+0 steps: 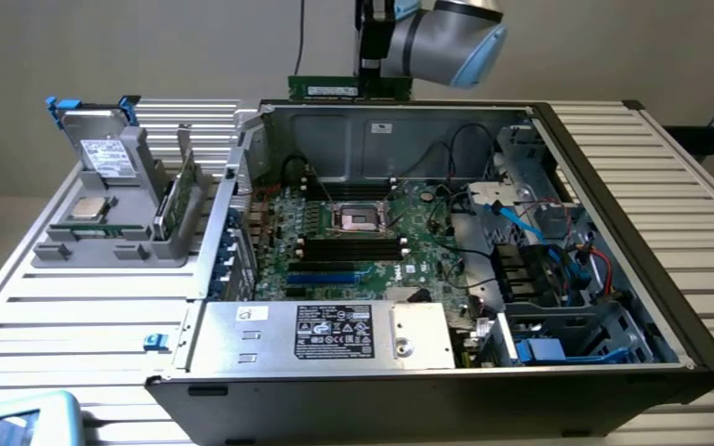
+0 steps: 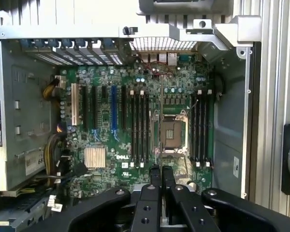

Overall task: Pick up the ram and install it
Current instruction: 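Pick up the ram and move it above insertion slot, then insert the ram into the slot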

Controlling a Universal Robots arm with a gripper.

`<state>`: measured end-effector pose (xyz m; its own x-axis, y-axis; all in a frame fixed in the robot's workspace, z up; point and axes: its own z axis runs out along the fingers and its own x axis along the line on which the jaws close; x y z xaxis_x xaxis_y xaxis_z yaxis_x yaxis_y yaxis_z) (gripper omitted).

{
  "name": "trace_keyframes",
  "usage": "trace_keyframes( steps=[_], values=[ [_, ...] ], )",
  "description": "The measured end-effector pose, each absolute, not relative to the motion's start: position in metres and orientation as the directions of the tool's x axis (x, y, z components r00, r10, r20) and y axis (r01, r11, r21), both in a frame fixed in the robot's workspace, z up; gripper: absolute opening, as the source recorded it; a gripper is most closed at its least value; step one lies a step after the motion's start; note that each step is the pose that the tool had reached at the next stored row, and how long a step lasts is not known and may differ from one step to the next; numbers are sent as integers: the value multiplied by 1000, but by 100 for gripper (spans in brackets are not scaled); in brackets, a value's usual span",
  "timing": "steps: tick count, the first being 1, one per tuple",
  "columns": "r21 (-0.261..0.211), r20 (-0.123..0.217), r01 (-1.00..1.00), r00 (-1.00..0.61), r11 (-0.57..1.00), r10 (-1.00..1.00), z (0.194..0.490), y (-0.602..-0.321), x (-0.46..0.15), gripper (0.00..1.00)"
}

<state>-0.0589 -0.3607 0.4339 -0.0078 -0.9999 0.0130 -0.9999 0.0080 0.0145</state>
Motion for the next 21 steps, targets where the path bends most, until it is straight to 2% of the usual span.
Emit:
trace_keyframes(
  steps=[5,21],
  values=[
    [14,13,-1000,-8,8,-1000,430,-353,-59,13],
    [14,28,-1000,-7,7,-1000,413,-353,-59,13]
  ],
)
